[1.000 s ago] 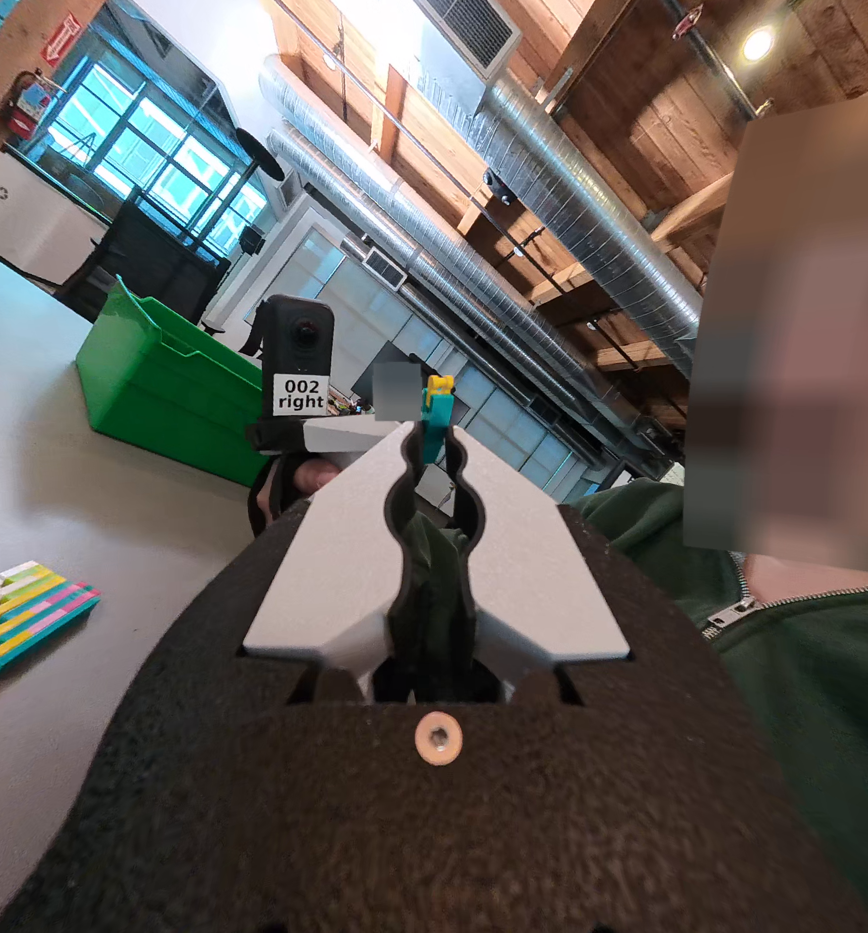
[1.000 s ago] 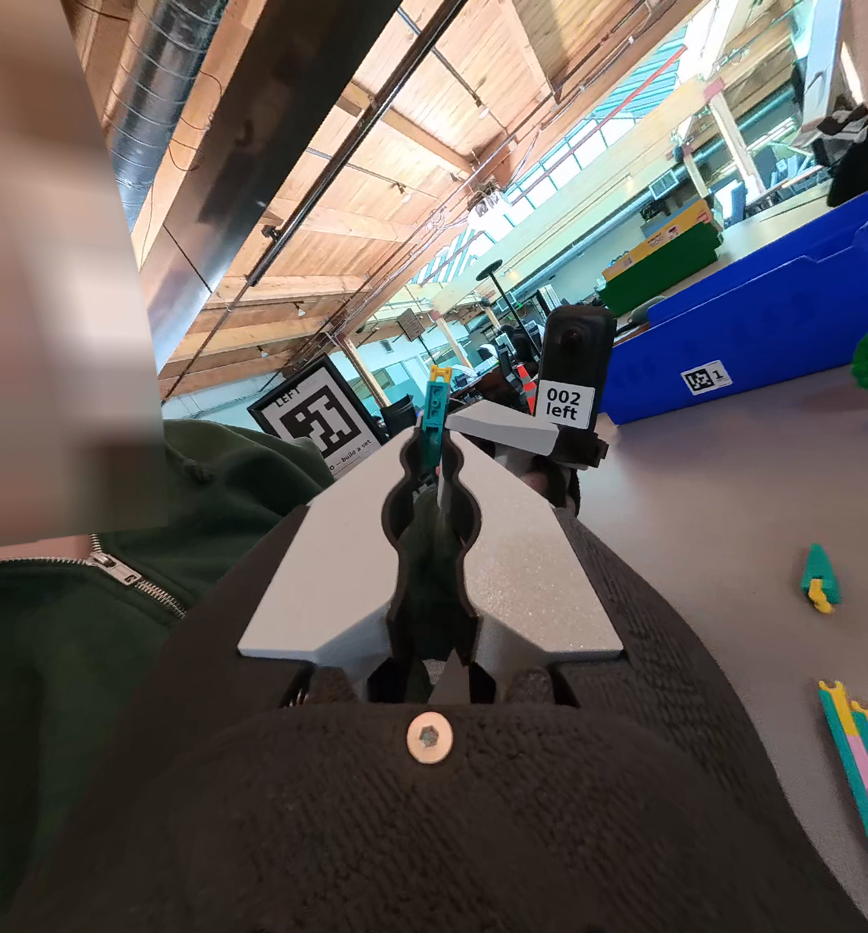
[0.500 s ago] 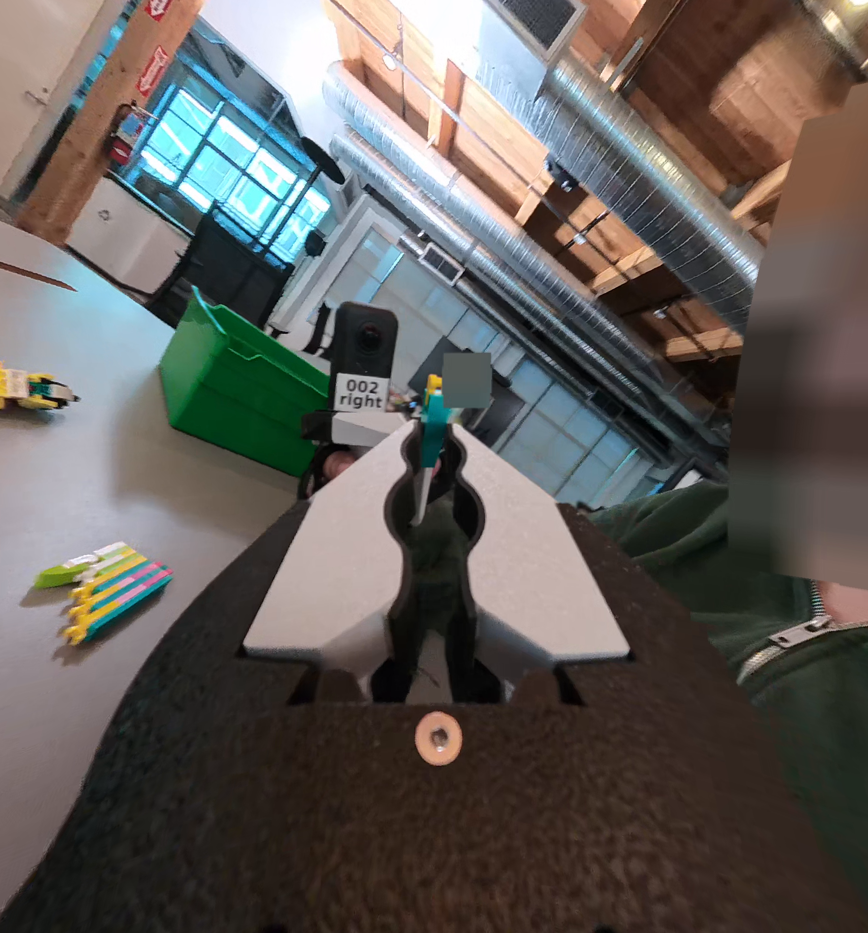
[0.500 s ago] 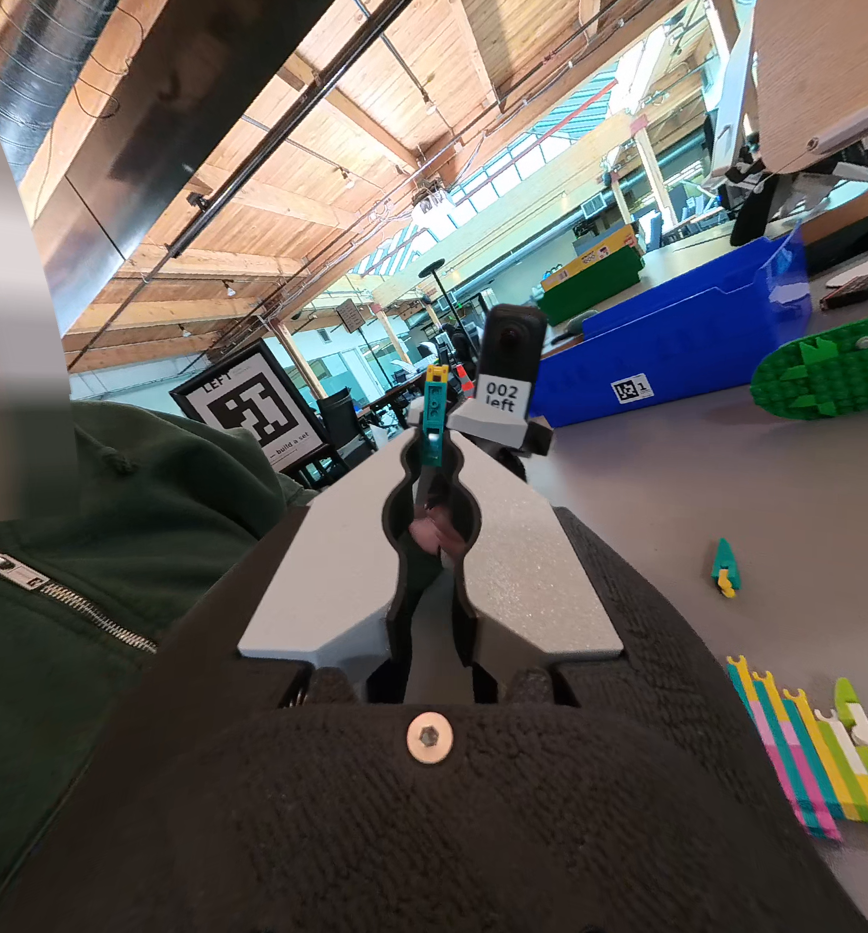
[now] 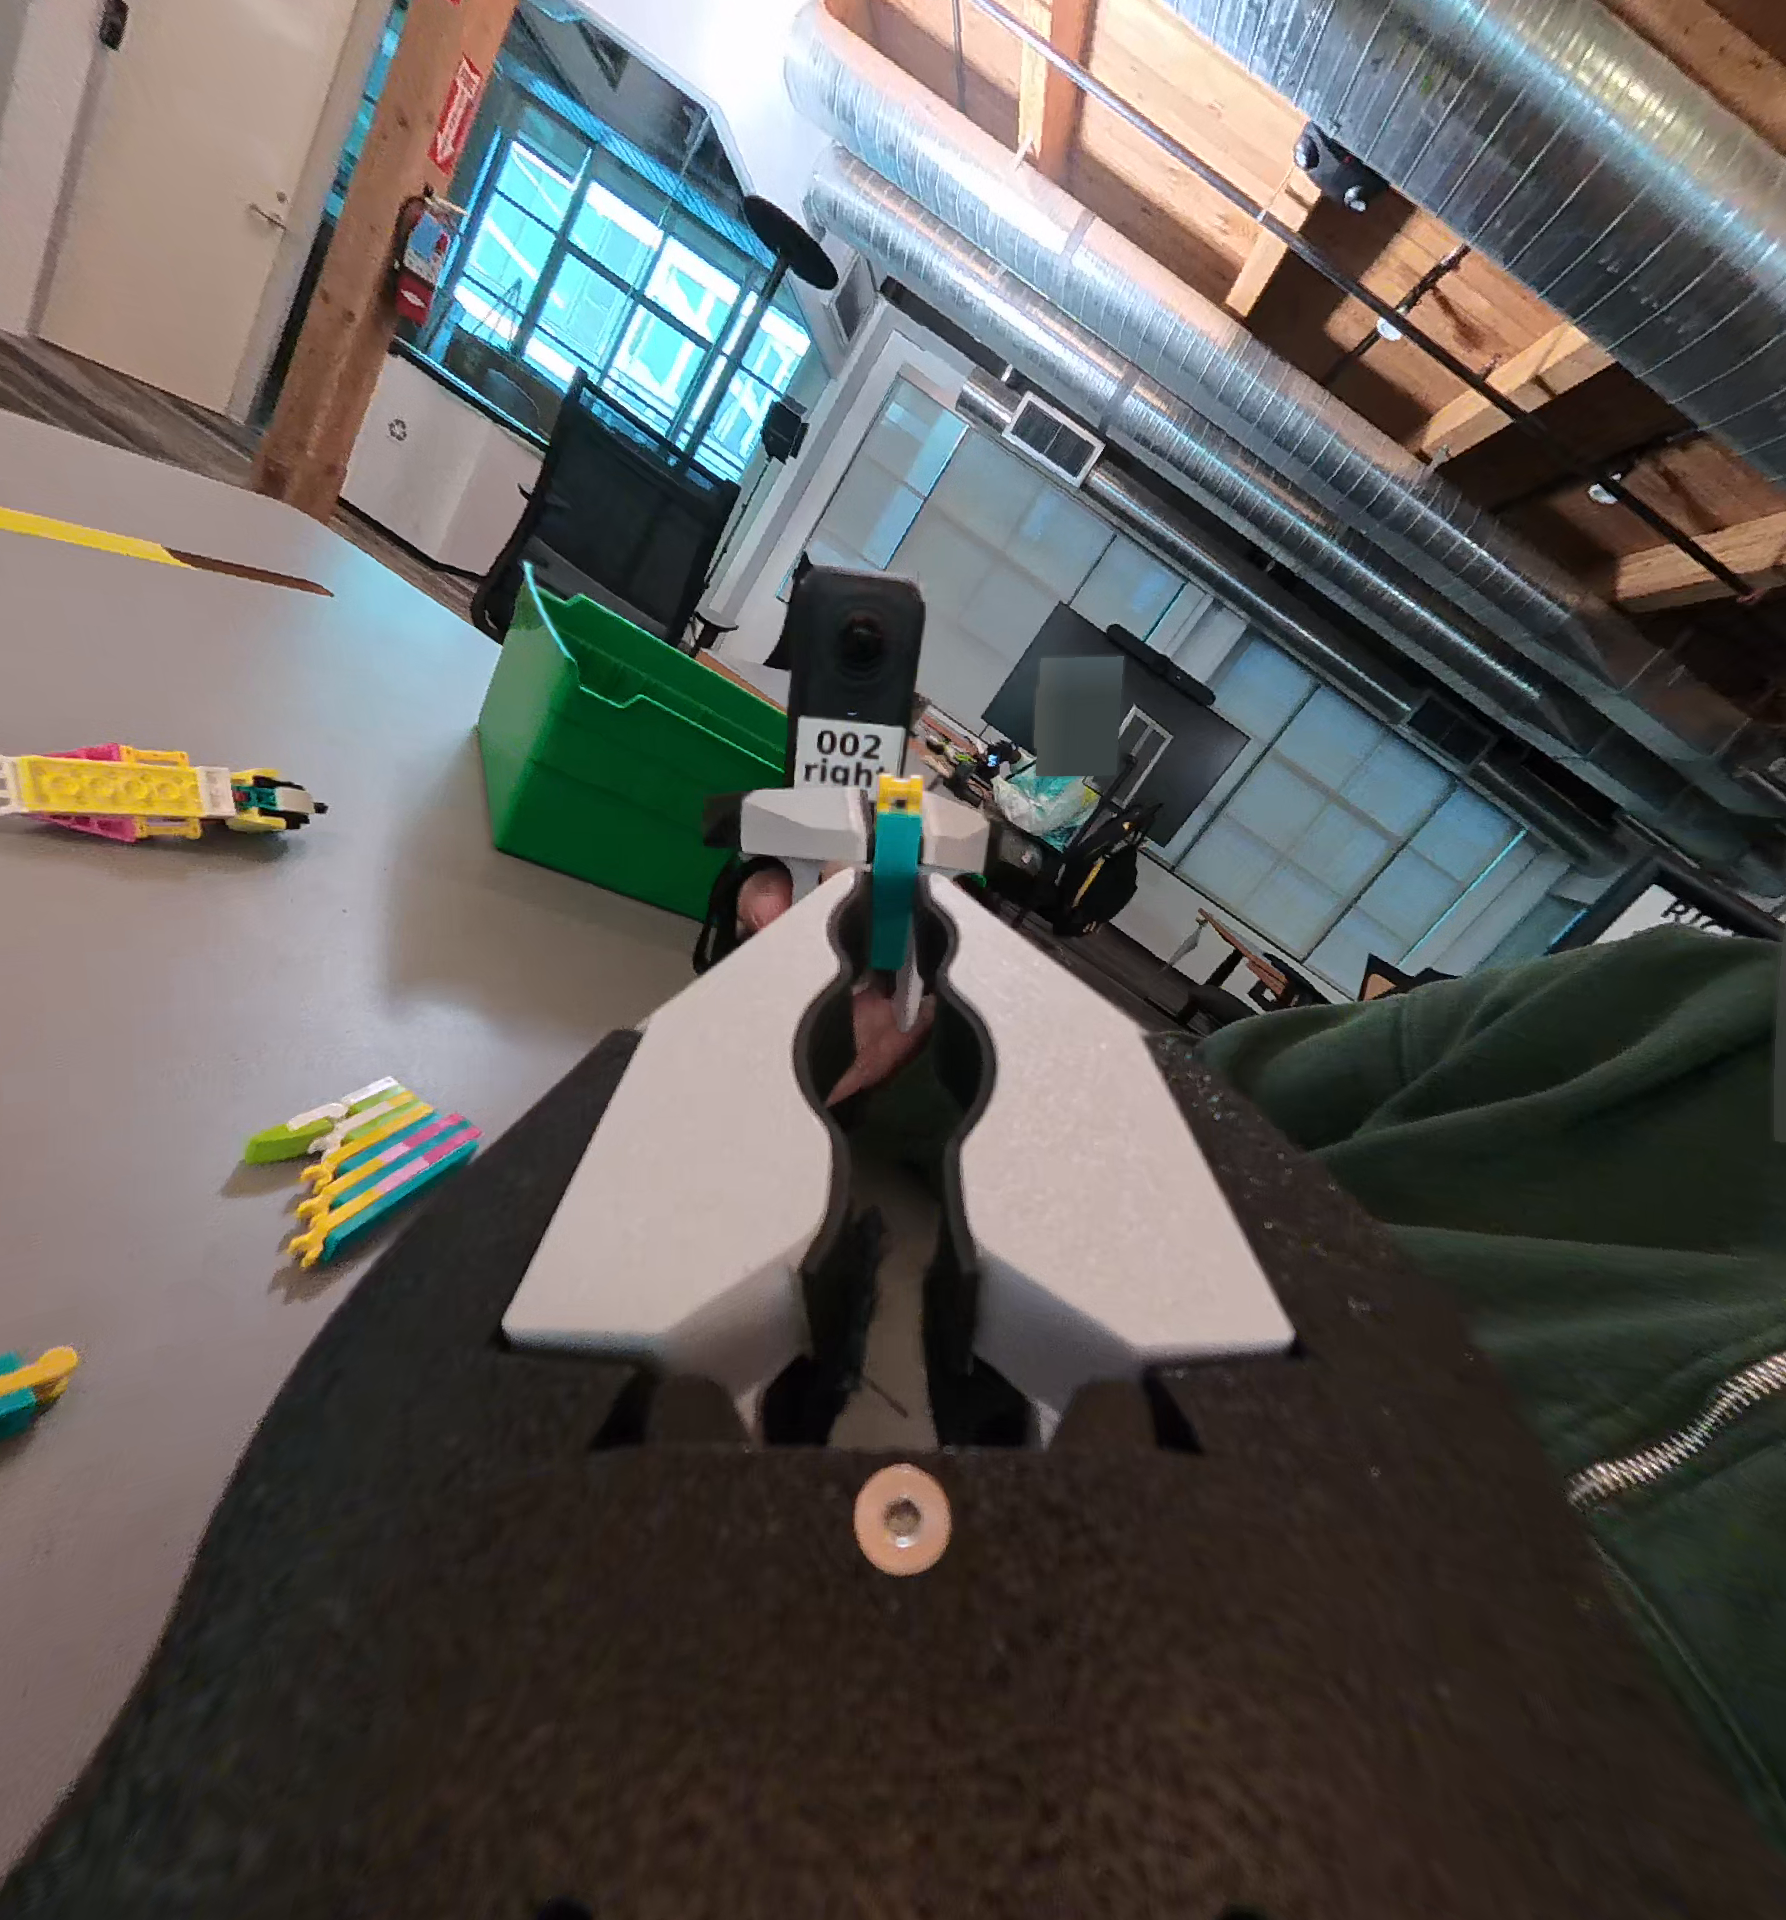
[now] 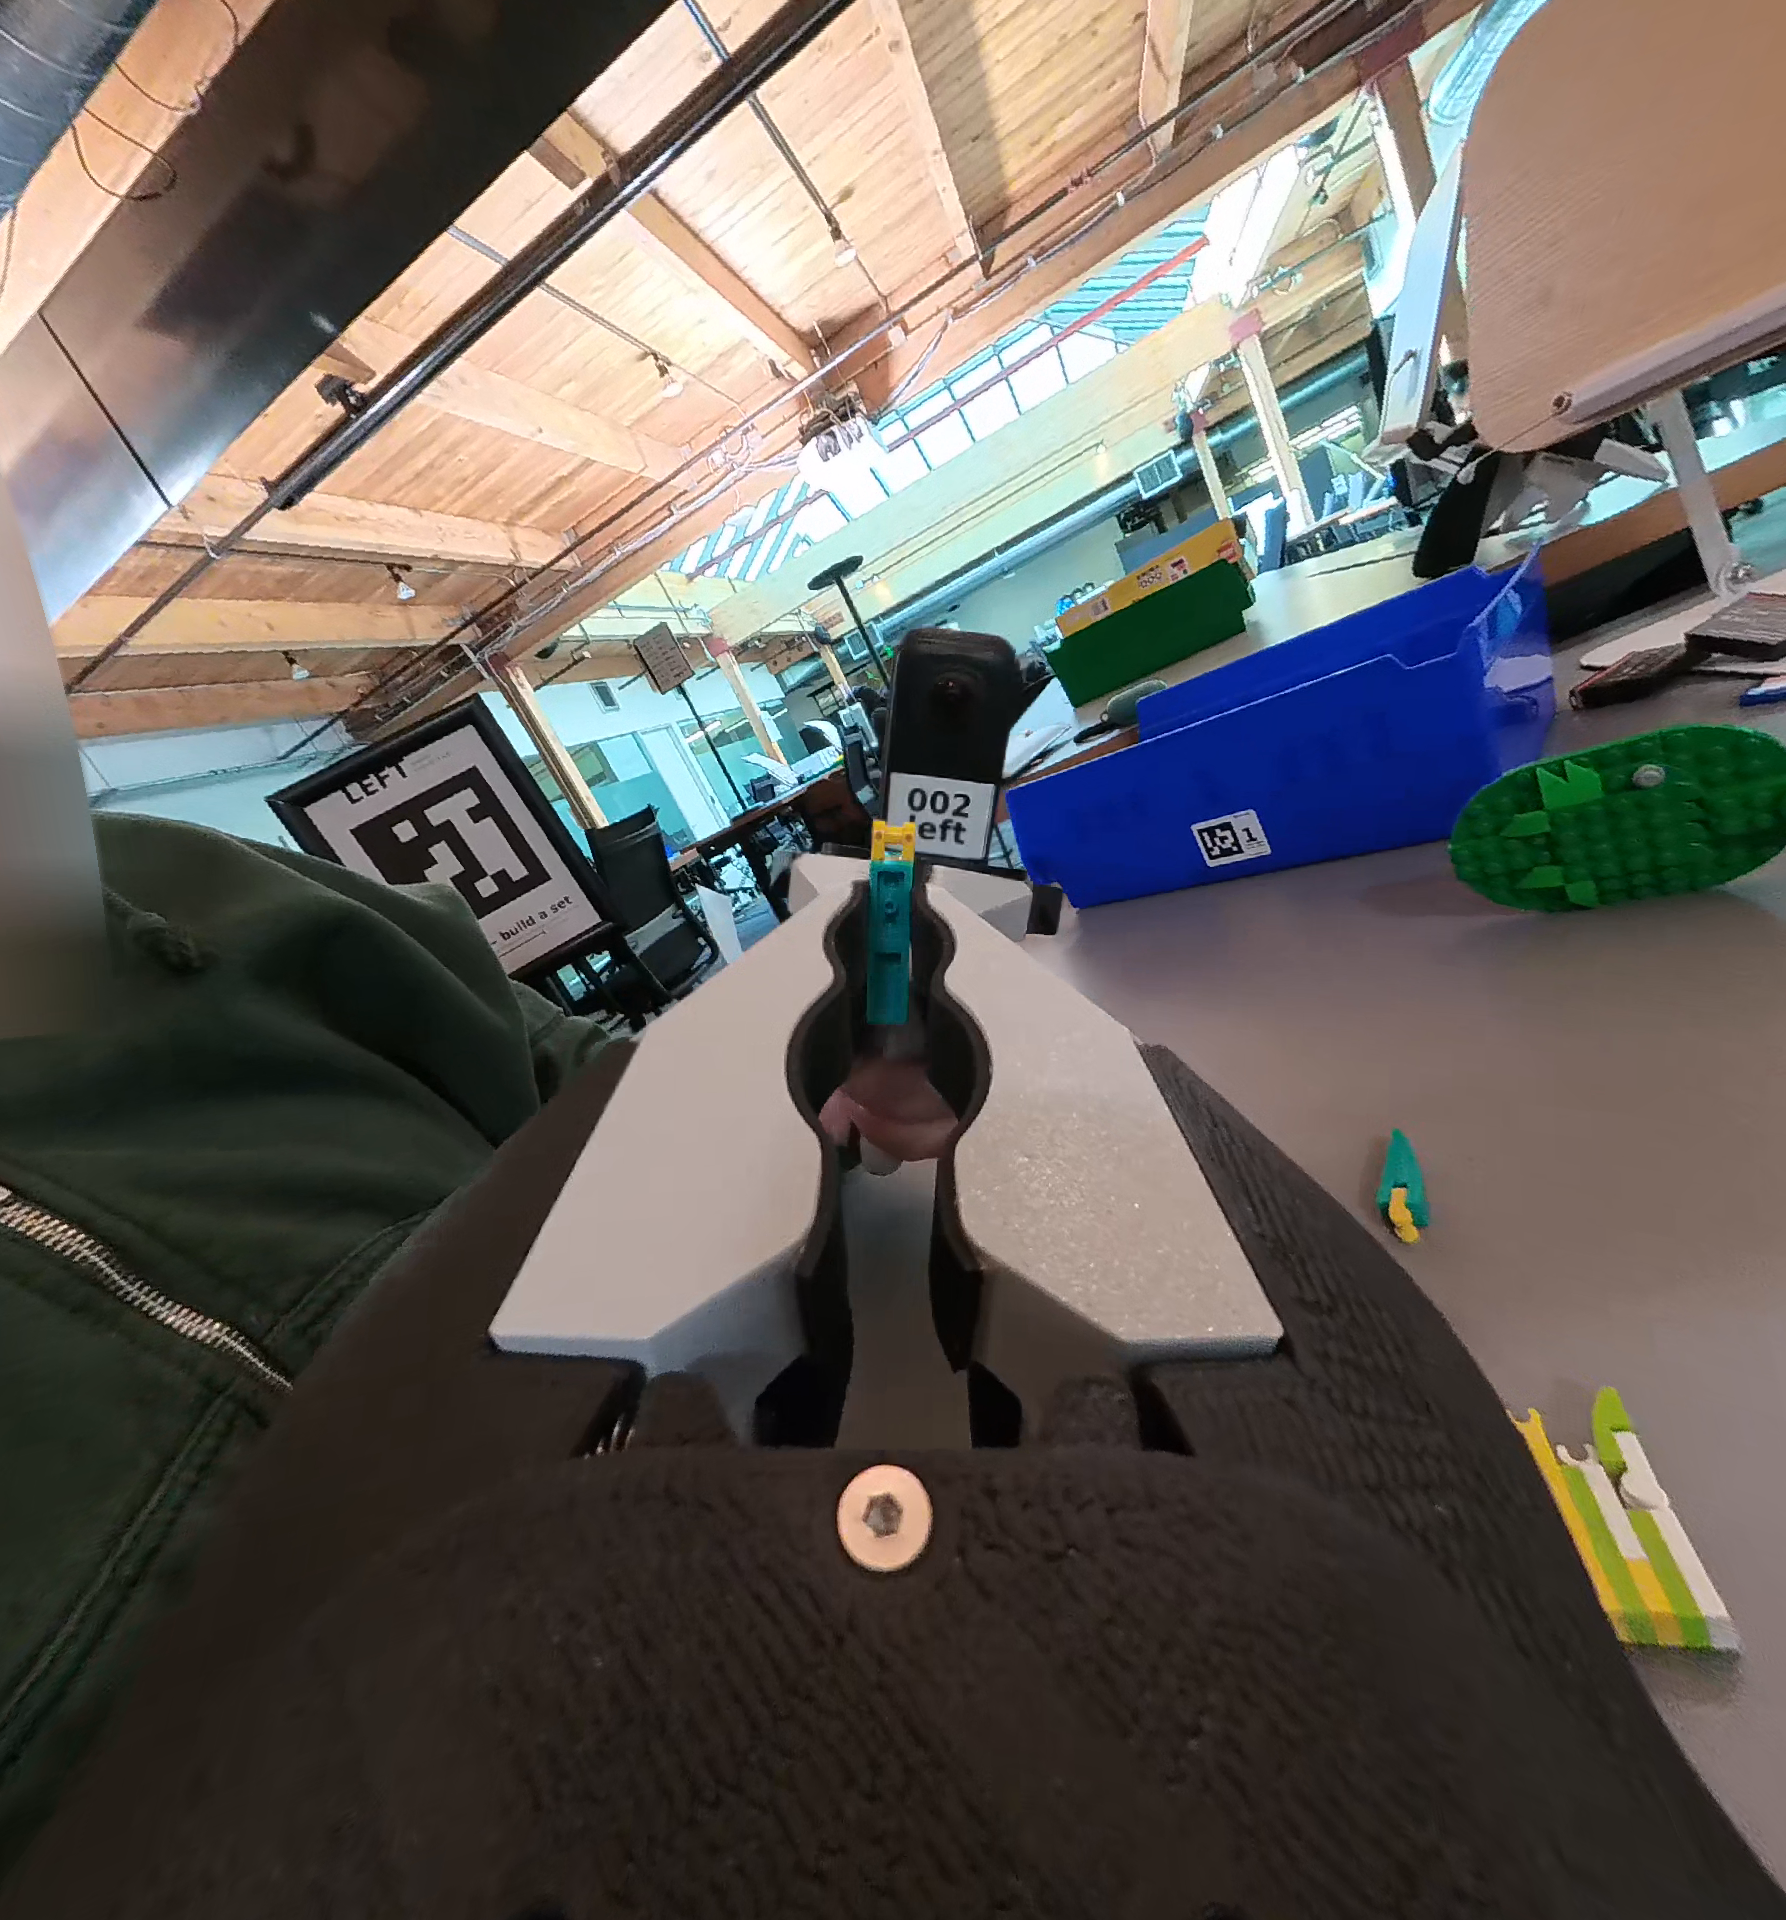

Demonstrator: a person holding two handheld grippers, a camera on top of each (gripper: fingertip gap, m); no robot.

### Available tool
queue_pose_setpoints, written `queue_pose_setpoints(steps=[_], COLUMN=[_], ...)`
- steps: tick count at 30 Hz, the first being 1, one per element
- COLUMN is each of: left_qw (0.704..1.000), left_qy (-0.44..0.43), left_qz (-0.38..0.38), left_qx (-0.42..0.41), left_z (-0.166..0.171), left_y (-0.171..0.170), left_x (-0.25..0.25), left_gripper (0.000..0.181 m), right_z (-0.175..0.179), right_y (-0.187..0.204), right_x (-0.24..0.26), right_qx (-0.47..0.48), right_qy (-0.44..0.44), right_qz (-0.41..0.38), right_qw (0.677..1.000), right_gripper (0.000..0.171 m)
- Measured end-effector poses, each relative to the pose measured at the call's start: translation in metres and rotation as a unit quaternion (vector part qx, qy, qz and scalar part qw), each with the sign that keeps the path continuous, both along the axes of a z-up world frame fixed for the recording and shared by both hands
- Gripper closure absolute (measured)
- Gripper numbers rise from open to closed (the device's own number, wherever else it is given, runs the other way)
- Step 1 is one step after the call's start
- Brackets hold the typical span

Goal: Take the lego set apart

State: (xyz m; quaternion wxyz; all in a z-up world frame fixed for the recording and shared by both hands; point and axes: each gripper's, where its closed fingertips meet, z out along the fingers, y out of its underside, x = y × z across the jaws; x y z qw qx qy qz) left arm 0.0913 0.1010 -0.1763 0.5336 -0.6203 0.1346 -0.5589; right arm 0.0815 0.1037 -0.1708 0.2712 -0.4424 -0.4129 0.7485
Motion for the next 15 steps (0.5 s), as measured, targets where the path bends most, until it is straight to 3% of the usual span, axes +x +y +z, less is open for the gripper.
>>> queue_pose_setpoints(steps=[3,8,15], left_qw=[1.0,1.0,0.994], left_qy=[0.003,0.009,0.072], left_qz=[-0.01,-0.012,0.037], left_qx=[0.005,0.009,0.074], left_z=[0.0022,0.0015,0.0062], left_y=[-0.0013,-0.001,-0.0041], left_x=[0.0028,0.0042,0.006], left_gripper=[0.17,0.174,0.176], right_z=[0.0019,0.0024,0.0072], right_y=[0.0015,-0.0012,-0.0064], right_x=[0.0011,0.0011,0.0041], right_qx=[-0.001,0.006,0.041], right_qy=[0.005,0.007,0.016], right_qz=[-0.002,0.001,-0.002], right_qw=[1.0,1.0,0.999], right_gripper=[0.167,0.167,0.167])
